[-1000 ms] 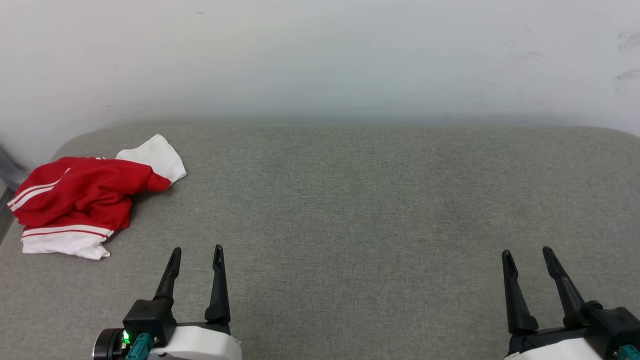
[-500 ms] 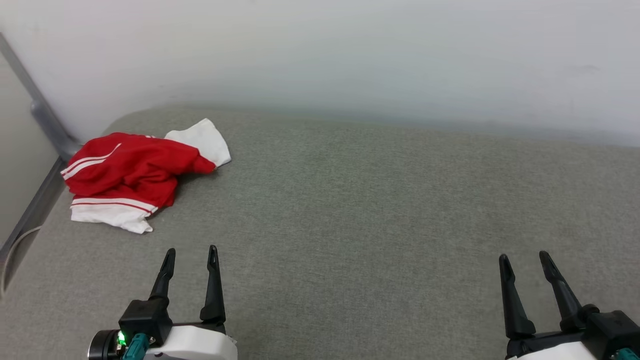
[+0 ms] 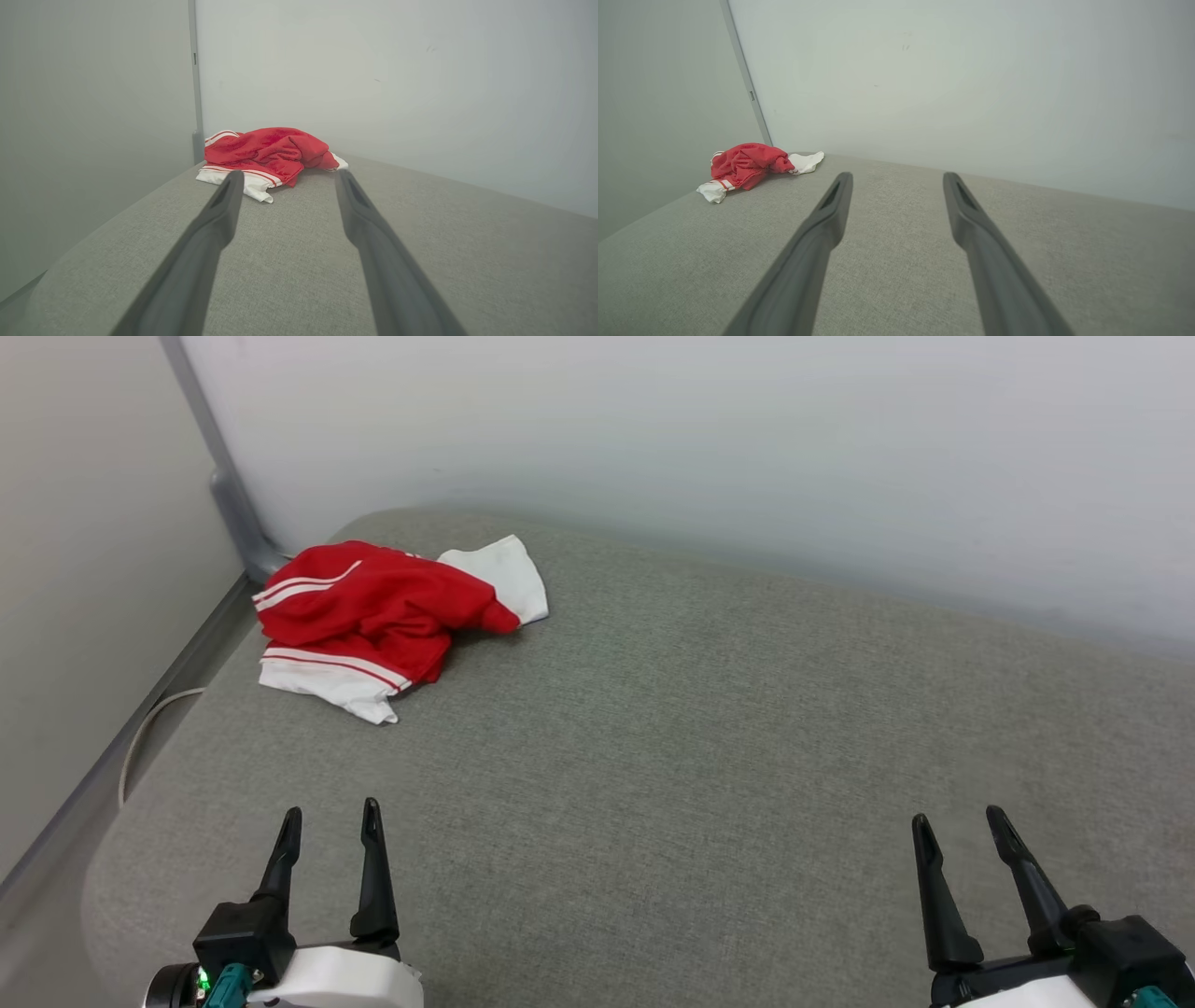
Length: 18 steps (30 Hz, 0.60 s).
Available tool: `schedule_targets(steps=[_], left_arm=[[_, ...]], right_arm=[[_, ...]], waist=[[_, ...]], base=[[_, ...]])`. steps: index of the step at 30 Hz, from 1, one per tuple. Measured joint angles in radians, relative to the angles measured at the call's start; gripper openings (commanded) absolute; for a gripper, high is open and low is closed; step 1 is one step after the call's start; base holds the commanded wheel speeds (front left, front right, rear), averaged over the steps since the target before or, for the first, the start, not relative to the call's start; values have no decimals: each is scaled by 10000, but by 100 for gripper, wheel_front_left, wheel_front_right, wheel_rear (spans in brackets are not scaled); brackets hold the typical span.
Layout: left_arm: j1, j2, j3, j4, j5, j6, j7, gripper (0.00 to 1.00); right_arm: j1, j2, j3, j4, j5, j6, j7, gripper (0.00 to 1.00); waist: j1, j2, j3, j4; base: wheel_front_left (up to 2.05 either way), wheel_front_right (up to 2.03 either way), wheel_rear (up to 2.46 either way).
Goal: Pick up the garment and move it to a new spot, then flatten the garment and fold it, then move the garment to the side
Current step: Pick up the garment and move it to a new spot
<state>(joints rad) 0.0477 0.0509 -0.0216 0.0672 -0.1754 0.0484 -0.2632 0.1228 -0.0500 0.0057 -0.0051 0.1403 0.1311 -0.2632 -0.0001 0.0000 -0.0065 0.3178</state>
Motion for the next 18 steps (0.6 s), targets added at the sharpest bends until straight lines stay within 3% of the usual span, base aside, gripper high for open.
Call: schedule_targets(steps=[11,18], left_arm=[[86,0,205,33,-54,-21,2,100],[159,0,339,54,-115,-38,0,100]], right_arm=[[9,-2,79,27,31,0,0,100],[8,0,224,52,40,0,0,100]], waist=[[0,0,-39,1005],[1,0,-97,1149]], base=[[0,0,0],[0,0,0]])
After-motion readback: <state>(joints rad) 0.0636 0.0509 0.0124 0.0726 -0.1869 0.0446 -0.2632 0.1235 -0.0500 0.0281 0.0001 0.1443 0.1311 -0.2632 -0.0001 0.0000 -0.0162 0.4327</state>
